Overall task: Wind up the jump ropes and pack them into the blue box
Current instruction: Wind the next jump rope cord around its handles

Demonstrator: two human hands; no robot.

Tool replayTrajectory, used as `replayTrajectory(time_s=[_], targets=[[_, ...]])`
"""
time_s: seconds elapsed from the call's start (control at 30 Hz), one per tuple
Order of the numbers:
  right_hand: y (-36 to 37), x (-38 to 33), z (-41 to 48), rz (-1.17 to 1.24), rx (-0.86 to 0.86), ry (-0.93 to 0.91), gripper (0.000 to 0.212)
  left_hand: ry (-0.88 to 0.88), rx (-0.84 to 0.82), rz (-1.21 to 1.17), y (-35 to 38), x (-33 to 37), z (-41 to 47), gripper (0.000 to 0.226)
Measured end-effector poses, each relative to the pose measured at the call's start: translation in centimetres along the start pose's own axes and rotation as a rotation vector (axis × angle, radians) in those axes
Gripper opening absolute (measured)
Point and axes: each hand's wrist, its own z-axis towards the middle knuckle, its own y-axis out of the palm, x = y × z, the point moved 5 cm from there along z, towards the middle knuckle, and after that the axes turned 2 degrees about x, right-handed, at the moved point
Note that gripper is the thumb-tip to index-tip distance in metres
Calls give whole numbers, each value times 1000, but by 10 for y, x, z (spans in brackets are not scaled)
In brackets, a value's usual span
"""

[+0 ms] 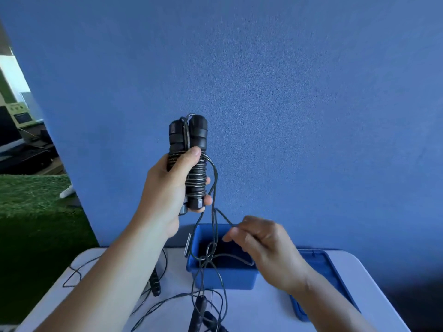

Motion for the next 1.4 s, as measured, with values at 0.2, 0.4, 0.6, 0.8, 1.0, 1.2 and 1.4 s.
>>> replayTrajectory(time_s=[0.2, 0.4, 0.6, 0.8, 1.0, 1.2, 1.4], targets=[[8, -19, 2, -95, -157, -4, 28, -12, -71, -1, 14, 1, -9, 26], [0, -27, -6, 18, -163, 53, 31, 51, -15, 25, 5, 8, -3, 28], [-16, -27, -20, 109, -91, 81, 32, 78, 63, 32, -12, 12, 8, 32], [-18, -26, -17, 188, -31, 156, 31, 73, 28, 36, -7, 15, 2, 27], [-22, -17, -2, 235, 132, 265, 36, 70, -86, 11, 9, 18, -21, 28], [-19, -18, 20, 532, 69, 337, 14, 67, -306, 41, 24, 15, -35, 25], [-3, -10, 37, 805, -79, 373, 8, 64, -459, 75, 32, 16, -36, 22]])
